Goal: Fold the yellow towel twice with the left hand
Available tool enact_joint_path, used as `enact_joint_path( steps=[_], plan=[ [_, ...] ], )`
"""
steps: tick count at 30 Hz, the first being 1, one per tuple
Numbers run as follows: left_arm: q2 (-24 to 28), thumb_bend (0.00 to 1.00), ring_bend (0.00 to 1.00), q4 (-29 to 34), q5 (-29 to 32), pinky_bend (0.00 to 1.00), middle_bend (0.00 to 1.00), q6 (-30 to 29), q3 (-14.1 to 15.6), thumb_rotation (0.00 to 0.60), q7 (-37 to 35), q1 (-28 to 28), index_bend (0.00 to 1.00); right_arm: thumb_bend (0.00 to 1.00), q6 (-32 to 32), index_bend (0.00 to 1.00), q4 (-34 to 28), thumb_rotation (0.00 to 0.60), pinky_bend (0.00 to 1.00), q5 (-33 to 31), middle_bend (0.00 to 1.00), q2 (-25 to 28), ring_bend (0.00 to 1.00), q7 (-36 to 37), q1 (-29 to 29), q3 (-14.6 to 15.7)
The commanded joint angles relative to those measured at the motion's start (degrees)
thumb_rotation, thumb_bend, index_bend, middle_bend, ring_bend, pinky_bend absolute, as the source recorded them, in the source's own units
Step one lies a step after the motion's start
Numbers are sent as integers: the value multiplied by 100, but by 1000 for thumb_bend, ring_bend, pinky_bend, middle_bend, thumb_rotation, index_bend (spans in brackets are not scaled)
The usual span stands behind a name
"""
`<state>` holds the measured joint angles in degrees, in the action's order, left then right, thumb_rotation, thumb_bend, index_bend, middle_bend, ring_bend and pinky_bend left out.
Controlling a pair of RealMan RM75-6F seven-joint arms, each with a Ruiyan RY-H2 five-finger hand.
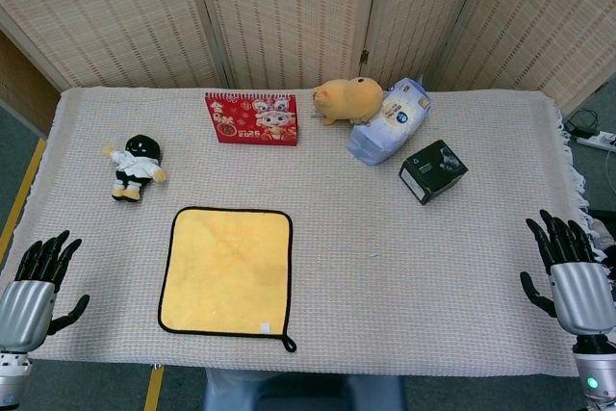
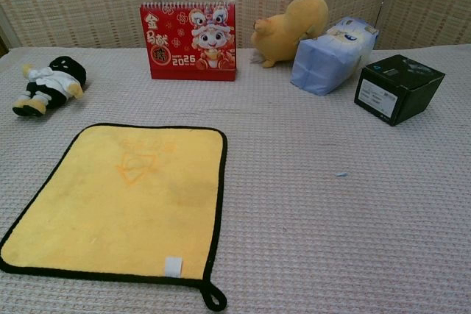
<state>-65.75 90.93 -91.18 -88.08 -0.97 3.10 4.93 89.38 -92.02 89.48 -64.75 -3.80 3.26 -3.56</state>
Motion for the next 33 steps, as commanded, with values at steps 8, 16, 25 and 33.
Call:
enact_joint_path(
  steps=[8,16,25,33],
  plan=[
    [50,357,29,169,-252,45,2,161,154,600,-202,95,51,453,120,0,-12,600,0,131,0,14,0,52,-63,45],
    [136,358,886,228,-648,902,746,323,-20,600,-404,534,145,454,101,0,1,600,0,180,0,24,0,112,-56,63],
    [159,367,1000,502,-305,1000,1000,1571,-380,600,-1249,1540,384,452,-40,0,33,600,0,48,0,-17,0,61,-11,26],
    [-141,494,1000,403,997,1000,1000,3181,-911,600,-1455,2530,424,453,-263,0,79,600,0,-170,0,-1,0,176,66,-36]
  ],
)
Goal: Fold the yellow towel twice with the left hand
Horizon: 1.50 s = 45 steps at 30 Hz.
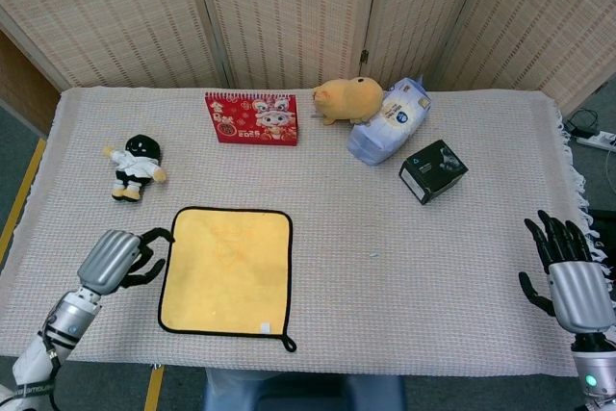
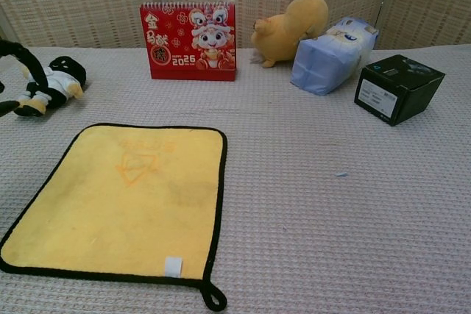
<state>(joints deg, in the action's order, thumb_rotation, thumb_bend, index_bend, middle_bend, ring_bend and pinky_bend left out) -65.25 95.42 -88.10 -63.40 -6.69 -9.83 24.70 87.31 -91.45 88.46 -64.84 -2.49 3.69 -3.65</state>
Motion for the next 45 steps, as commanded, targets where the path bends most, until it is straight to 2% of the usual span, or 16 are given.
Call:
enact_joint_path(
  steps=[1,9,17,24,35,45],
  plan=[
    [-251,495,1000,-102,818,1000,1000,846,-389,600,-152,648,426,453,-82,0,36,600,0,-100,0,11,0,63,31,-37],
    [-992,493,1000,-1037,1439,1000,1000,1658,-595,600,-105,1351,432,452,-325,0,175,600,0,-363,0,33,0,270,84,-86],
    [-1560,493,1000,-1911,1599,1000,1000,2236,-611,600,-362,1825,412,452,-481,0,315,600,0,-620,0,42,0,409,88,-136],
    [-2105,491,1000,-2913,1840,1000,1000,2865,-600,600,-500,2242,406,453,-485,0,396,600,0,-781,0,84,0,562,31,-180],
    [-2830,447,1000,-4209,1979,1000,1000,3107,-562,600,-493,2511,407,453,-504,0,468,600,0,-860,0,143,0,728,-18,-198],
    [-3174,368,1000,-4756,1851,1000,1000,3072,-494,600,-579,2563,434,452,-535,0,475,600,0,-882,0,142,0,754,-11,-216]
  ],
)
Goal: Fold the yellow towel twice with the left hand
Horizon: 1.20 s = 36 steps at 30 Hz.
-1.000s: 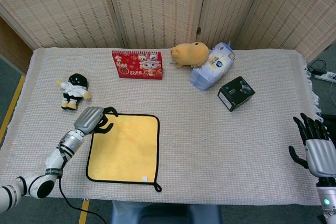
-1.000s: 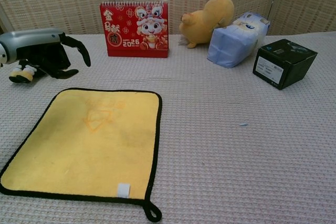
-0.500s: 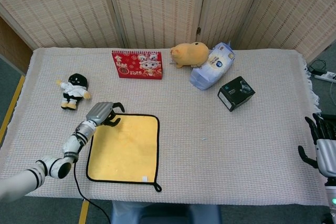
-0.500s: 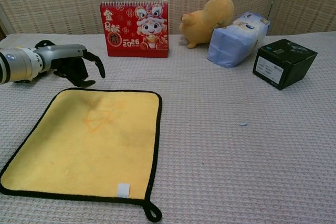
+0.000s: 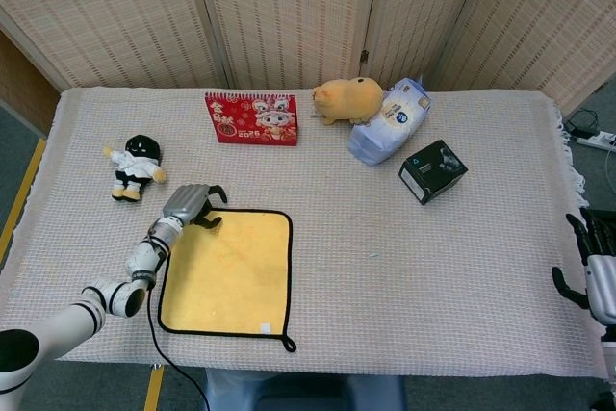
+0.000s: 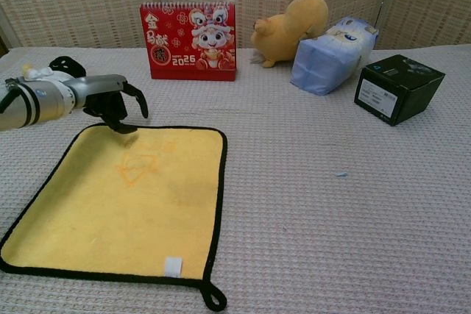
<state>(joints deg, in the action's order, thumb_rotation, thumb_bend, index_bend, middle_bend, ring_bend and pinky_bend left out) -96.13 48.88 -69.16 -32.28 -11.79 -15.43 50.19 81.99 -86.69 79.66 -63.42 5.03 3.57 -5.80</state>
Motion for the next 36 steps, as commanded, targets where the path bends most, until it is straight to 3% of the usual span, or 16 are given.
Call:
enact_joint_path(
  steps=[1,11,29,36],
  plan=[
    [-114,366,1000,-135,-53,1000,1000,-49,17,600,-30,17,436,452,0,0,-3,600,0,-2,0,1,0,4,-1,-3],
    [-416,364,1000,-445,-178,1000,1000,-190,2,600,-208,61,471,452,38,0,-12,600,0,12,0,18,0,26,-21,-11],
    [-559,377,1000,-904,-426,1000,1000,231,108,600,-778,225,459,453,-8,0,18,600,0,-53,0,18,0,45,-18,-42],
    [-610,377,1000,-909,-503,1000,1000,42,104,600,-896,189,563,453,-4,0,10,600,0,-45,0,27,0,44,-24,-38]
  ],
)
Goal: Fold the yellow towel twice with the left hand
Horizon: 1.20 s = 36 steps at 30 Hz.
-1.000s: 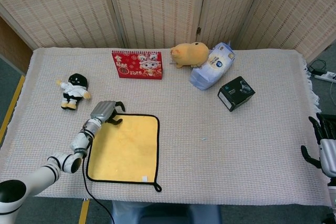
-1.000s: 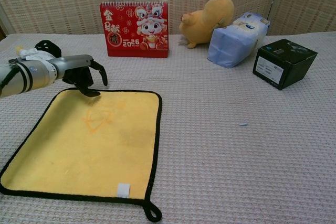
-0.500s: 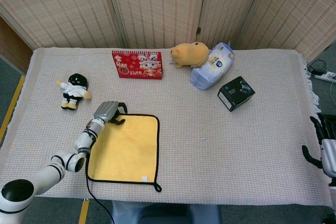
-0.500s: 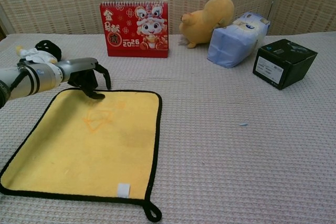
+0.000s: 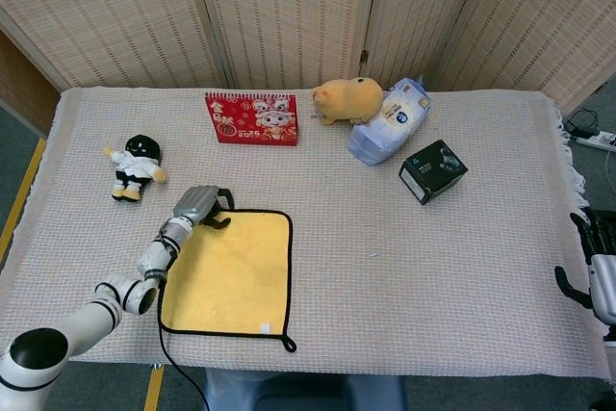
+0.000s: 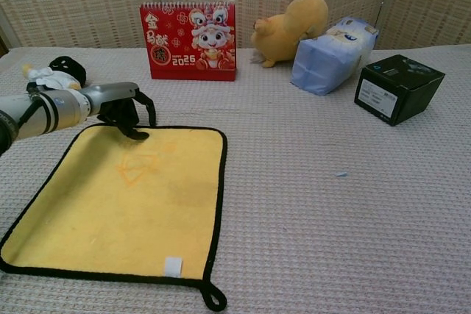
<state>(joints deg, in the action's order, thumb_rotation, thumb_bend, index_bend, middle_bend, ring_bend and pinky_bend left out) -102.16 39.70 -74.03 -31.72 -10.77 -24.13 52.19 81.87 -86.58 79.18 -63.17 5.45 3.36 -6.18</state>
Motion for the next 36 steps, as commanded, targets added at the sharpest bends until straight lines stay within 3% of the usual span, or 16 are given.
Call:
enact_joint_path(
  steps=[1,10,15,21,30,36],
  plan=[
    [-7,377,1000,10,-17,1000,1000,-17,4,600,-21,-14,573,453,16,0,-4,600,0,6,0,4,0,7,-8,-2],
    [-1,380,1000,88,-5,1000,1000,-257,-15,600,101,-96,649,452,40,0,-23,600,0,40,0,20,0,13,-23,11],
    [178,404,1000,503,-44,1000,1000,-590,26,600,311,-262,664,454,91,0,-53,600,0,80,0,25,0,5,-36,13],
    [479,426,1000,1586,-175,1000,1000,-1633,123,600,1049,-705,667,453,180,0,-119,600,0,229,0,43,0,6,-62,65],
    [1028,431,1000,3358,-145,1000,1000,-2579,363,600,2285,-1326,669,452,421,0,-232,600,0,501,0,85,0,36,-157,163],
    [1315,431,1000,4228,-324,1000,1000,-3253,709,600,2873,-1833,669,453,590,0,-305,600,0,742,0,108,0,40,-216,251]
  ],
)
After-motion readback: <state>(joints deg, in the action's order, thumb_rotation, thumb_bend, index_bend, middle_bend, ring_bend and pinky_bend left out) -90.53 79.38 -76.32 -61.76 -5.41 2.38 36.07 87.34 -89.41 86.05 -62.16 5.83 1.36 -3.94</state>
